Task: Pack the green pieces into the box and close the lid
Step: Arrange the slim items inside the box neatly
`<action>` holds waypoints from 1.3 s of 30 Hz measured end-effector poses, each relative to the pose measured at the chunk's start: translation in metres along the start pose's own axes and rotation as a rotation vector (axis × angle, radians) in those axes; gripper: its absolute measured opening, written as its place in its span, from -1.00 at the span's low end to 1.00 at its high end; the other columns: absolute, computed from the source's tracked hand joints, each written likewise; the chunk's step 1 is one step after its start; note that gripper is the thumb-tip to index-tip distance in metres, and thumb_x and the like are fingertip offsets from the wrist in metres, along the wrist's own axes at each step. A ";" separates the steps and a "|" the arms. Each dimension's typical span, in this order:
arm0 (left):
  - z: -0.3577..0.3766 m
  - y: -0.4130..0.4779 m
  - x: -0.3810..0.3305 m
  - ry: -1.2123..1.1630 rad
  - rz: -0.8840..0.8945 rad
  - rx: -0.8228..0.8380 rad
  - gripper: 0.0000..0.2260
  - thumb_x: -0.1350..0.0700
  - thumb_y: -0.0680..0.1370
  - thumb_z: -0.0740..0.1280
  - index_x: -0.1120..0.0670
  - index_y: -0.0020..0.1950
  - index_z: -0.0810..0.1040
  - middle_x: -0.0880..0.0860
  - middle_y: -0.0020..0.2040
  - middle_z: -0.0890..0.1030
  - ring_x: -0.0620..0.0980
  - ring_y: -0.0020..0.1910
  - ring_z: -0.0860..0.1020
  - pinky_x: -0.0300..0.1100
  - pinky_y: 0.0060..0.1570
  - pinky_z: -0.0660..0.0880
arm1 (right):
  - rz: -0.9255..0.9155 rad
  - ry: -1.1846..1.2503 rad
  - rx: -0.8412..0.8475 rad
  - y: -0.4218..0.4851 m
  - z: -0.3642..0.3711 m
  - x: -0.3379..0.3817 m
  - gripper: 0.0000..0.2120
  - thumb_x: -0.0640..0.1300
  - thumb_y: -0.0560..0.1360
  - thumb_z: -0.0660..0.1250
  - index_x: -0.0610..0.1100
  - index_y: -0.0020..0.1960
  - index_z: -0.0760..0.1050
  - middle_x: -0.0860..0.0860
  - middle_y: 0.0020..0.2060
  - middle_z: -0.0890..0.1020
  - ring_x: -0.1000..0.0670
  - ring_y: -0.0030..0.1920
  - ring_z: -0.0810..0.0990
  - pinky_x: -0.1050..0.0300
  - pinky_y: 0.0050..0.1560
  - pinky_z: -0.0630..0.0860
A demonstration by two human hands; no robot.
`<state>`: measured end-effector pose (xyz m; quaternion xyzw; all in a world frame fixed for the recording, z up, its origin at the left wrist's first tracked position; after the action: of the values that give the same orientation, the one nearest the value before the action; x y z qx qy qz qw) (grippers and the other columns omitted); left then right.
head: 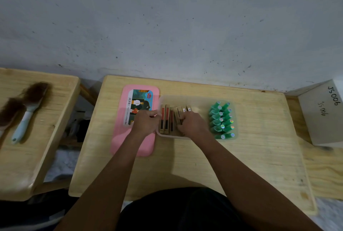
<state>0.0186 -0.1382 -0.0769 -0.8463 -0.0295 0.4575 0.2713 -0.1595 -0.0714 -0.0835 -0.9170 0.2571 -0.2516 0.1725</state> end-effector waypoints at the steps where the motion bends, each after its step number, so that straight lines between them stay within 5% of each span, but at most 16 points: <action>1: 0.000 0.000 -0.001 -0.002 0.004 -0.004 -0.66 0.14 0.55 0.34 0.20 0.30 0.52 0.18 0.15 0.60 0.14 0.08 0.59 0.08 0.00 0.62 | -0.015 -0.028 -0.012 -0.002 -0.001 0.003 -0.76 -0.09 0.41 0.40 -0.02 0.07 0.61 -0.03 0.00 0.65 -0.08 0.02 0.62 0.10 -0.04 0.53; 10: -0.001 0.000 0.000 0.005 -0.003 -0.008 -0.66 0.13 0.55 0.35 0.20 0.30 0.52 0.17 0.18 0.58 0.12 0.13 0.56 0.10 0.05 0.60 | 0.021 -0.020 -0.060 -0.002 -0.004 0.001 -0.69 -0.03 0.42 0.40 -0.10 0.12 0.49 -0.09 -0.03 0.64 -0.13 0.02 0.61 0.10 -0.10 0.45; 17: -0.001 0.000 -0.001 0.000 0.000 -0.009 -0.65 0.13 0.55 0.35 0.21 0.31 0.51 0.18 0.25 0.55 0.14 0.17 0.55 0.10 0.04 0.60 | 0.034 0.173 0.060 0.003 0.001 -0.015 -0.68 -0.29 0.47 0.23 0.03 0.13 0.48 0.00 -0.17 0.62 0.02 -0.25 0.55 0.16 -0.21 0.50; 21: 0.001 0.000 -0.001 0.009 0.005 -0.003 -0.65 0.14 0.55 0.35 0.21 0.32 0.50 0.18 0.24 0.55 0.10 0.12 0.54 0.08 0.04 0.61 | 0.029 0.164 0.019 0.003 0.000 -0.014 -0.78 -0.13 0.46 0.35 -0.04 0.10 0.51 0.01 -0.13 0.61 0.01 -0.16 0.55 0.17 -0.13 0.45; 24: 0.000 0.000 -0.001 0.005 -0.002 -0.006 -0.65 0.14 0.55 0.34 0.22 0.32 0.50 0.19 0.19 0.57 0.09 0.04 0.57 0.09 0.00 0.62 | 0.050 0.081 -0.024 0.002 -0.002 -0.012 -0.63 0.02 0.39 0.47 -0.06 0.15 0.51 -0.02 -0.07 0.62 -0.05 -0.04 0.61 0.08 -0.05 0.54; 33: -0.002 0.001 0.002 -0.008 -0.013 -0.008 -0.66 0.12 0.54 0.36 0.19 0.29 0.53 0.19 0.16 0.61 0.13 0.13 0.58 0.10 0.06 0.60 | 0.057 -0.067 -0.044 0.004 -0.004 -0.006 -0.59 -0.04 0.37 0.47 -0.13 0.17 0.50 -0.09 0.04 0.63 -0.12 0.07 0.60 0.09 -0.06 0.49; 39: -0.001 0.001 0.002 -0.001 -0.014 -0.002 -0.65 0.12 0.54 0.36 0.18 0.30 0.53 0.17 0.21 0.58 0.14 0.18 0.55 0.10 0.05 0.60 | 0.128 0.395 0.022 0.007 0.002 -0.032 -0.78 -0.06 0.36 0.46 -0.23 -0.27 0.58 -0.15 -0.36 0.61 -0.07 -0.31 0.60 -0.10 -0.10 0.63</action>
<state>0.0205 -0.1389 -0.0784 -0.8462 -0.0361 0.4559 0.2735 -0.1843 -0.0591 -0.1003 -0.8295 0.3411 -0.4179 0.1445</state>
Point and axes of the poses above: each hand's wrist, its own y-axis towards the middle knuckle, its own z-axis out of the palm, x = y × z, the point moved 10 cm from there along y, towards the middle knuckle
